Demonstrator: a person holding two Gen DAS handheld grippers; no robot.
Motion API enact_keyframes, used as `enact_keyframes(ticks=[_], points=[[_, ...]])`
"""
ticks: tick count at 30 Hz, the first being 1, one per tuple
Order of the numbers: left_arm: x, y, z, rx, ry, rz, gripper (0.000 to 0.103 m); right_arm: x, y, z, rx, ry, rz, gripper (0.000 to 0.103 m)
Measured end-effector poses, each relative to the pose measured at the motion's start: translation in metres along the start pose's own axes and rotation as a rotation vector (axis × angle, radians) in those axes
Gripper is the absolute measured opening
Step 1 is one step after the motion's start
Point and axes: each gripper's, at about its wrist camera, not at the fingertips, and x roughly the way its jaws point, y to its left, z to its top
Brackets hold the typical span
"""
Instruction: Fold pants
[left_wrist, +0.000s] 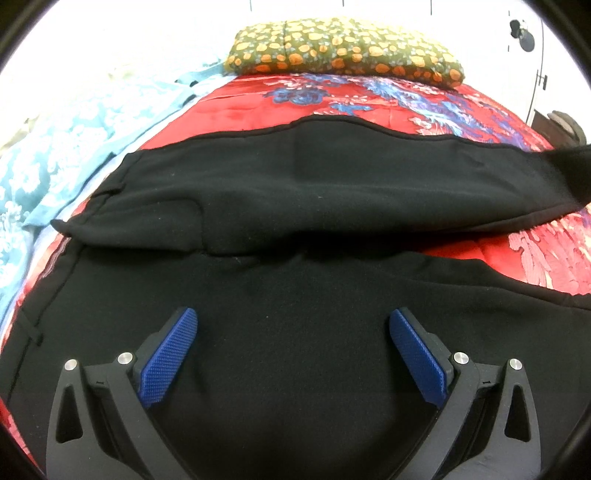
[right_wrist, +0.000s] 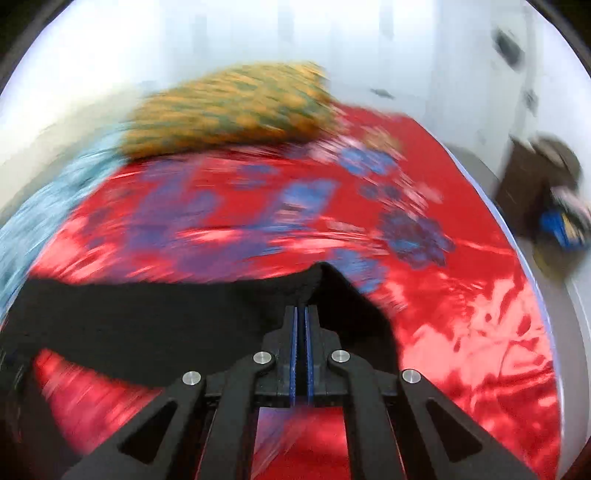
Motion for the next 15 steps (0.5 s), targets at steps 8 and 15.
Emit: enact_keyframes(ticks=[8,15], points=[[-0.003,-0.007,0.003,0.031,0.019,0.049,0.103,-0.164,0.103,-0.195,0.005,0.106,-0.052,0.004],[-0.029,0.011,0.018,-0.046,0.226,-0.028,0.102,-0.254,0.118,-0.243,0.179,-0.002,-0.329,0.090]])
